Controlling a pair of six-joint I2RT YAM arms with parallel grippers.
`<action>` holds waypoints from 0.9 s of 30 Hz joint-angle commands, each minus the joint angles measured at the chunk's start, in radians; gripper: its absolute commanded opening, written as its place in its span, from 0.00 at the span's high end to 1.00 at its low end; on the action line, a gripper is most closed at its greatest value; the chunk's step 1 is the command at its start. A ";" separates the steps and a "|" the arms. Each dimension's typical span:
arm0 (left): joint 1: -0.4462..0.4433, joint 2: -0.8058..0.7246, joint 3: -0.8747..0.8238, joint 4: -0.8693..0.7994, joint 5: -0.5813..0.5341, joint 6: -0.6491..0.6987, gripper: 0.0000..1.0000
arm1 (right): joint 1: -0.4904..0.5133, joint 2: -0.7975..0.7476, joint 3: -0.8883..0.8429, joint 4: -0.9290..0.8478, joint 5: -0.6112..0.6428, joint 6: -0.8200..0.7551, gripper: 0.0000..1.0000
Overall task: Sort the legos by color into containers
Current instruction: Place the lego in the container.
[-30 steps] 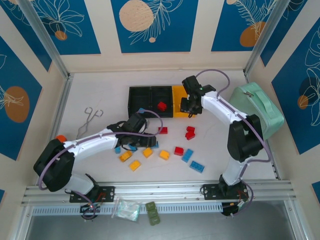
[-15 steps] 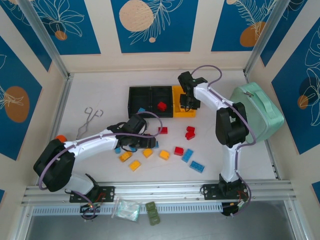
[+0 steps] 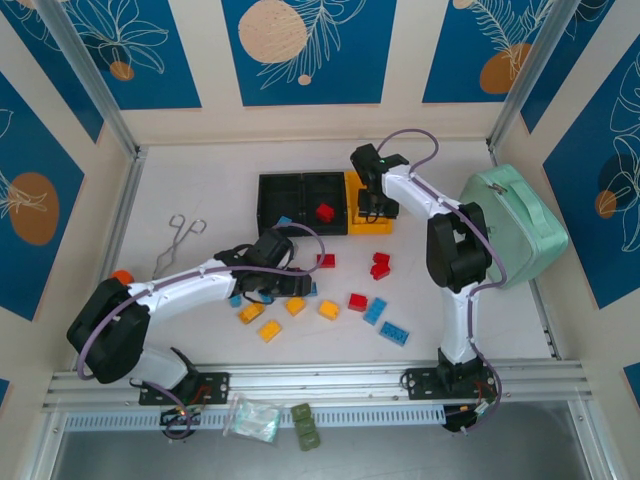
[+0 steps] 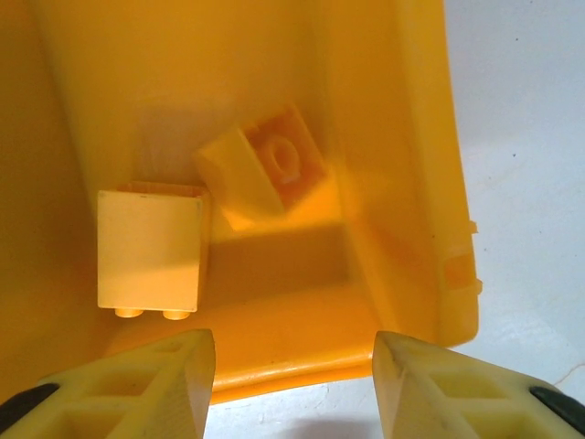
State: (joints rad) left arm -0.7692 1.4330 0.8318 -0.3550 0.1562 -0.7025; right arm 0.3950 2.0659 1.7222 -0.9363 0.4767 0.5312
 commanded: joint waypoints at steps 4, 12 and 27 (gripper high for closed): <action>-0.010 -0.060 -0.011 -0.027 -0.038 -0.006 0.41 | 0.029 -0.071 0.003 -0.008 0.004 0.020 0.51; -0.012 -0.115 -0.035 -0.049 -0.065 -0.010 0.41 | 0.069 -0.276 -0.178 0.051 -0.059 0.052 0.45; -0.016 -0.178 -0.090 -0.030 -0.057 0.008 0.39 | 0.197 -0.599 -0.631 0.148 -0.195 0.200 0.33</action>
State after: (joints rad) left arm -0.7708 1.2831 0.7574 -0.3779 0.0998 -0.7017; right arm 0.5552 1.5078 1.1324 -0.7994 0.3397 0.6804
